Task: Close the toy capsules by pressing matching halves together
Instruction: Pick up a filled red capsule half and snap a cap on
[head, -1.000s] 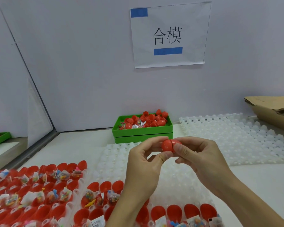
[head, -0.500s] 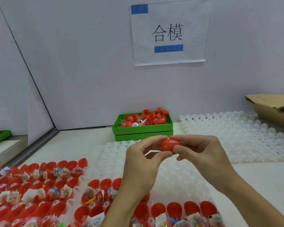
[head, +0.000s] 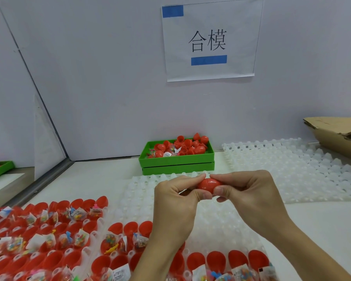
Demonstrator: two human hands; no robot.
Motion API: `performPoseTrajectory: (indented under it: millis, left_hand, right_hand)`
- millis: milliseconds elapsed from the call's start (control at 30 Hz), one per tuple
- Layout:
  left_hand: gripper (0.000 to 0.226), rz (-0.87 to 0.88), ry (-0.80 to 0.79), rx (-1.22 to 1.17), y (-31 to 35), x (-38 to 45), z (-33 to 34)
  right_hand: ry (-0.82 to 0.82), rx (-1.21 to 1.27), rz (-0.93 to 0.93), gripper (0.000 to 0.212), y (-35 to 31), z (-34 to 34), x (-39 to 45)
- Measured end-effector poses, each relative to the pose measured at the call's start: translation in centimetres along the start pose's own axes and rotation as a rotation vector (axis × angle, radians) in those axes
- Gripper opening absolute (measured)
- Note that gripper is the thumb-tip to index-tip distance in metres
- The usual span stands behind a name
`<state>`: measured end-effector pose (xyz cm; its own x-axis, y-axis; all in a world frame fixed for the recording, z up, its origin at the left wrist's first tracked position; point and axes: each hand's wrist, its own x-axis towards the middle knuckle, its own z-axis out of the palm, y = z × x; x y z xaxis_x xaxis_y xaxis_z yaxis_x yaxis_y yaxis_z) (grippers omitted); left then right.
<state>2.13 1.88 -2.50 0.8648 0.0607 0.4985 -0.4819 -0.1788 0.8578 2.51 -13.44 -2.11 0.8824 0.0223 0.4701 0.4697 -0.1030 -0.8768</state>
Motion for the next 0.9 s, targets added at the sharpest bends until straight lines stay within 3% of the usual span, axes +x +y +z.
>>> performPoseTrajectory:
  millis: [300,700,900]
  left_hand:
    - [0.04,0.142,0.058,0.188,-0.2,-0.5,0.5]
    - [0.023,0.347,0.015,0.494,-0.2,-0.5,0.6]
    - [0.026,0.331,0.004,0.494,-0.1,-0.2,0.2]
  right_hand:
    - [-0.03,0.054,0.033,0.038,0.5,0.4,0.0]
    - [-0.069,0.088,0.081,0.041,1.0,0.7,-0.1]
    - [-0.202,0.071,0.043,0.044,0.0,0.9,-0.3]
